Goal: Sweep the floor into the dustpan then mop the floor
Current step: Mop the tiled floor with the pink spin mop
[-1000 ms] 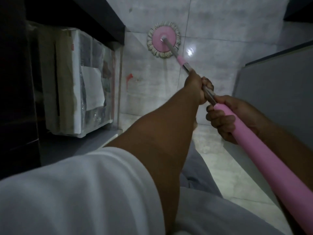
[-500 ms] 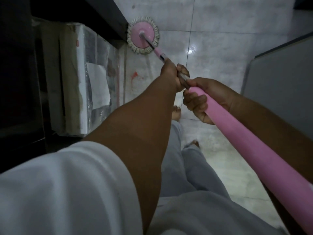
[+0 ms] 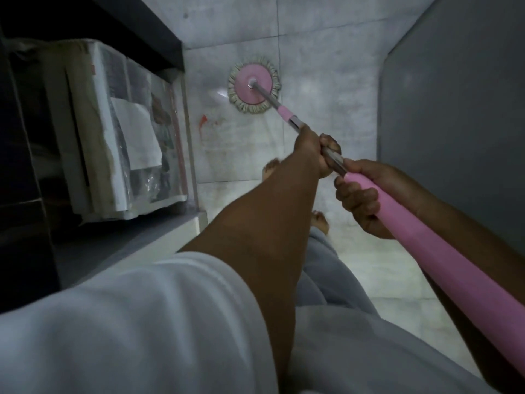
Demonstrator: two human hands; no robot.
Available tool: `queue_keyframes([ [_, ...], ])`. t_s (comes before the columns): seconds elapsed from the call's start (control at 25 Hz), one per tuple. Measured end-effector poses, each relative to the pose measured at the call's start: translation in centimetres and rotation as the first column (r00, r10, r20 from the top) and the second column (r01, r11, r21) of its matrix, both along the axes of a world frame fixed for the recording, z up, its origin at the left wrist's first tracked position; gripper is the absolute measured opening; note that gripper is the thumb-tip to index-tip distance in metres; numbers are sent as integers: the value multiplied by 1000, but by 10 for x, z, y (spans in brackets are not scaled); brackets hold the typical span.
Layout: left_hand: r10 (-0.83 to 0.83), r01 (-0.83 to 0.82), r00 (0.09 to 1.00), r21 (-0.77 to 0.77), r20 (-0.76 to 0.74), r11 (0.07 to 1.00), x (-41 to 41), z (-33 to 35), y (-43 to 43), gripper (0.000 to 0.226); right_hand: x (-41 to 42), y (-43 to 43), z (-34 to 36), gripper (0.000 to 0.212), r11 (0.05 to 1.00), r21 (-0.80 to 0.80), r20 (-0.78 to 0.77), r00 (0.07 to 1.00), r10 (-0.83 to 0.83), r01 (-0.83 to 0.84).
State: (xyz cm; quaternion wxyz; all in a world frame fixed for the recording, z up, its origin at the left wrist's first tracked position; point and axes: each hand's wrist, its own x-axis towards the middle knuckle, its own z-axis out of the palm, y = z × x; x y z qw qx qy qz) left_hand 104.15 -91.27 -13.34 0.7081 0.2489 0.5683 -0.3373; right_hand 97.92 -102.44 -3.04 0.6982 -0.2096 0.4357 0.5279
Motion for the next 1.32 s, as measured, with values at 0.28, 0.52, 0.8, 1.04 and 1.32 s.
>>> queue_keyframes([
  [0.28,-169,168,986,-98,-3,981,-90,23,-94,56,-106,-88,20,24,977,97,-77,980,-181,189],
  [0.52,-104,101,995,-147,-13,984,-97,27,-68,54,-105,-67,21,26,989,132,-65,996,-53,61],
  [0.8,147,-146,989,-99,12,984,-62,11,59,57,-45,58,9,26,979,-16,-29,978,205,-205],
  [1.04,253,-252,967,-37,21,967,-50,-5,155,53,-26,152,-3,34,967,-17,9,967,254,-253],
  [1.32,251,-251,968,9,19,968,-93,-9,173,54,-71,167,-9,31,971,58,7,973,231,-231],
])
